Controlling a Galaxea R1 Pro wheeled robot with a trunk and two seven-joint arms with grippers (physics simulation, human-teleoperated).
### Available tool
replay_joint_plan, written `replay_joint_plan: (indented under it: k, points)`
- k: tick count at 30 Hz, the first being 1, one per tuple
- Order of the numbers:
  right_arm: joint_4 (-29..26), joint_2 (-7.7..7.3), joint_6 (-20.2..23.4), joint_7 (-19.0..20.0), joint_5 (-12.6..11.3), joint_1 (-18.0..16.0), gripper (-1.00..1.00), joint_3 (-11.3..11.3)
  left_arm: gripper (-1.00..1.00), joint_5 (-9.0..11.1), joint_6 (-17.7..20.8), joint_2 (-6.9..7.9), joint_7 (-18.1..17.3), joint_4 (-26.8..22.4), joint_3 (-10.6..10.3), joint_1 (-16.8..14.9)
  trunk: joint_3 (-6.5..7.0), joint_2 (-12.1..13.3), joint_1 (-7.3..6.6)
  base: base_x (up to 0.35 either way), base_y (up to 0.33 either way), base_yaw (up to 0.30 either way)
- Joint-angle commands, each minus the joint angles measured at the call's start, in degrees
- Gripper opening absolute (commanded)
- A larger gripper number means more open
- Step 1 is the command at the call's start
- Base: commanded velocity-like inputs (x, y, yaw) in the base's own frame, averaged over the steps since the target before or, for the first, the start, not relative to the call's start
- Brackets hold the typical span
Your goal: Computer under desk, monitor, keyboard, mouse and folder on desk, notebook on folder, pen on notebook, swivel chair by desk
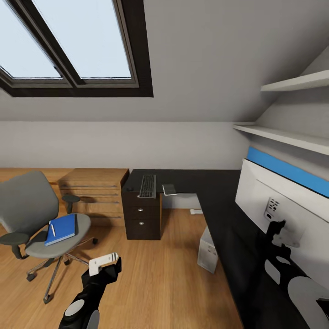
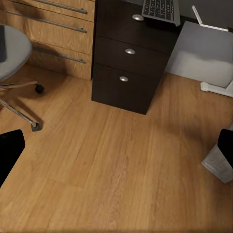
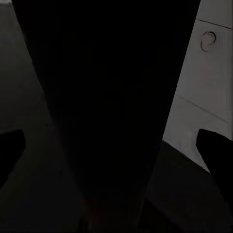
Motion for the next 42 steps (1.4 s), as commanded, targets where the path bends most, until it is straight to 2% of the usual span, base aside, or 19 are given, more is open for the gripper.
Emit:
replay_joint_plan:
  k: [1, 14, 42]
  points:
    - [0.0, 0.01, -0.2, 0.1, -0.1, 0.0, 1.00, -0.3, 1.00, 0.6, 0.2, 0.01, 0.5, -0.1, -0.1, 0.0, -0.08, -0.1, 0.02, 0.000, 0.000, 0.000]
    - [0.0, 0.01, -0.2, 0.0, -0.1, 0.0, 1.00, -0.3, 1.00, 0.6, 0.2, 0.01, 0.5, -0.1, 0.0, 0.0, -0.08, -0.1, 0.02, -0.013, 0.000, 0.000]
    - [0.0, 0.00, -0.2, 0.0, -0.1, 0.0, 1.00, -0.3, 1.00, 0.6, 0.2, 0.01, 0.5, -0.1, 0.0, 0.0, -0.08, -0.1, 0.02, -0.270, -0.001, 0.000]
